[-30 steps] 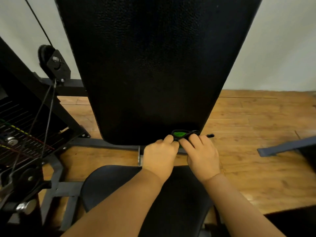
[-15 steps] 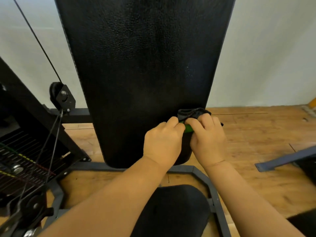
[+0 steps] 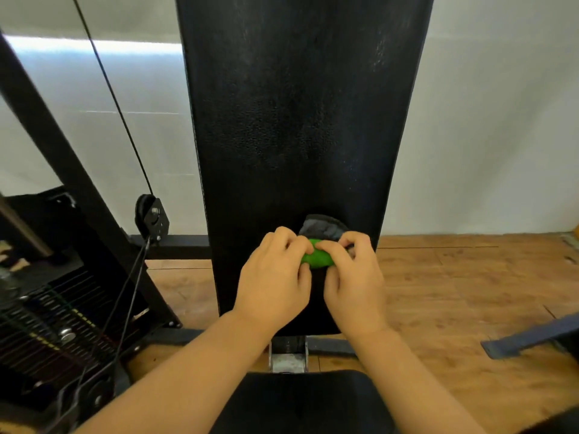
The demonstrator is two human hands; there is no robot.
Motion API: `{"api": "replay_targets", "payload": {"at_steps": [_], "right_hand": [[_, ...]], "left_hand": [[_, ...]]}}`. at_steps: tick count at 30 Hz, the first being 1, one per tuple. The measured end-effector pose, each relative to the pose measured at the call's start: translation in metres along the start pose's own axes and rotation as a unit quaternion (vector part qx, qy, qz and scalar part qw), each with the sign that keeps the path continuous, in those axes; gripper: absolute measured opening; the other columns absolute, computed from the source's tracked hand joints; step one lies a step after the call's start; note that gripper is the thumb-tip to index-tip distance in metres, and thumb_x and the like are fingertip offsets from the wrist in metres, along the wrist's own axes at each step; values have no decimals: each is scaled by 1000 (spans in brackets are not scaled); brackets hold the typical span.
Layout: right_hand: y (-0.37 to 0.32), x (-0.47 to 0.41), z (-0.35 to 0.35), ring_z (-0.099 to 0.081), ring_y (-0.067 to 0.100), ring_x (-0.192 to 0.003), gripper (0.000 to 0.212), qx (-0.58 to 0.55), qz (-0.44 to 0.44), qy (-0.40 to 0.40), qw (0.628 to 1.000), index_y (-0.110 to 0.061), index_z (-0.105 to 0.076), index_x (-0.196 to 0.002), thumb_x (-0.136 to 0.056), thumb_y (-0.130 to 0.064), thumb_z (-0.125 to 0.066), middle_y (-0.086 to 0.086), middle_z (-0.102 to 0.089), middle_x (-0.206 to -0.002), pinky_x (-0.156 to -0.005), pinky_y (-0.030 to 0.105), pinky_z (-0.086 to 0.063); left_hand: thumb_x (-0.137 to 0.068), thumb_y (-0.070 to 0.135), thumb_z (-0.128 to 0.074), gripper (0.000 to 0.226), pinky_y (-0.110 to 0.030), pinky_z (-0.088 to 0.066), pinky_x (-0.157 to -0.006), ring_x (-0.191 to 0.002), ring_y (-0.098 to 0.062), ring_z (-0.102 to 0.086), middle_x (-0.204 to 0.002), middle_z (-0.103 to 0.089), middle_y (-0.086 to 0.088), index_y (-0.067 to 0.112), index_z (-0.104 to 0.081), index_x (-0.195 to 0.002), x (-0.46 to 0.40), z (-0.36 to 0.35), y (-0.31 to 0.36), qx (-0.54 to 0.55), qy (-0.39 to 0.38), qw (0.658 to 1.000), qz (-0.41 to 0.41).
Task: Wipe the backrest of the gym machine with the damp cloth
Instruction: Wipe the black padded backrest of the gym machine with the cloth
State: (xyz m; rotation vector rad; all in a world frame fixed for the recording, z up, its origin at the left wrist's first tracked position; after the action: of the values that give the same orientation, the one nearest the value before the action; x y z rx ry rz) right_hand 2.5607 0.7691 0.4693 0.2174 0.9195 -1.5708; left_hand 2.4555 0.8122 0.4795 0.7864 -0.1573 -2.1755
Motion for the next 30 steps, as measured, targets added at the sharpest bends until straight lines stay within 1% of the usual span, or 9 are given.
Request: {"api": "replay_targets", "payload": {"at_steps": [5,7,9,14,17,21,23,26,30], "right_hand": [[-26,-5,21,-54,18,-84,34,-23,-11,15,1000,-14,-67,-102,-75,6,-65,6,-54,-102,-62,27,-52],[-38,-8,29,-53,16,-83,35,-37,1,17,999,-15,-66,-103,-75,6,-64,4,-54,-101,-64,17,-46],[-51,-10,35,-51,11,-85,36,-41,6,11,999,-17,-65,-106,-76,3,-63,1,-53,-102,-68,8,-37],[-93,-28,60,-50,8,-87,35,-53,50,6,997,-17,-63,-110,-78,-5,-56,-2,-53,-102,-68,6,-36],[-127,-50,73,-51,11,-85,36,-69,88,-16,994,-17,-61,-112,-79,-4,-54,-2,-52,-102,-64,20,-47],[-185,-80,80,-51,15,-92,38,-71,142,-63,985,-17,-60,-118,-83,-3,-56,0,-51,-105,-69,29,-49],[-221,-92,80,-50,14,-95,36,-82,181,-78,977,-18,-58,-120,-86,-8,-56,0,-51,-108,-70,26,-46],[-278,-104,81,-46,10,-96,35,-110,240,-82,961,-21,-56,-122,-88,-12,-57,-3,-51,-107,-73,20,-37],[-357,-109,88,-43,7,-92,35,-185,315,-57,929,-19,-59,-117,-85,-7,-60,-5,-50,-101,-68,9,-31]], "left_hand": [[-81,16,-62,22,-20,-42,-80,-101,-9,-47,-110,-53,5,19,-58,-102,5,27,5,15,-10,1000,-10],[-86,16,-57,22,-21,-40,-90,-108,-8,-46,-117,-52,6,19,-55,-107,7,40,6,22,-16,999,-16],[-88,16,-54,21,-24,-42,-93,-110,-8,-48,-118,-54,6,19,-54,-109,7,55,6,20,-16,999,-22],[-84,26,-40,23,-27,-50,-82,-96,-13,-57,-104,-61,5,20,-53,-102,2,113,10,-35,-5,998,-56],[-86,16,-53,20,-27,-46,-83,-98,-17,-57,-106,-62,1,16,-57,-105,-5,161,7,-68,11,996,-56],[-91,16,-53,24,-26,-40,-88,-108,-17,-51,-113,-59,0,16,-56,-115,-7,225,-7,-105,22,994,-21],[-93,19,-51,25,-25,-40,-87,-109,-17,-49,-115,-57,0,17,-53,-118,1,260,-18,-126,36,991,7],[-94,20,-49,27,-16,-32,-81,-108,-12,-47,-117,-54,2,18,-51,-121,18,317,-29,-153,74,984,50],[-93,21,-50,27,-16,-30,-79,-105,-10,-46,-115,-54,2,20,-50,-120,53,397,-36,-205,142,962,108]]}}
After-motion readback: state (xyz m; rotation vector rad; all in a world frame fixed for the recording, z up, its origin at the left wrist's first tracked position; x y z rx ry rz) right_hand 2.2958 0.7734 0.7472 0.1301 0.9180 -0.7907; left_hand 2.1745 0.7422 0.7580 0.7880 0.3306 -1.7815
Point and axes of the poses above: each hand's wrist, its own x-axis away from the middle knuckle, its own z-axis out of the back of the hand, y = z × x, the point moved 7 cm from there along -x, towards the middle knuckle
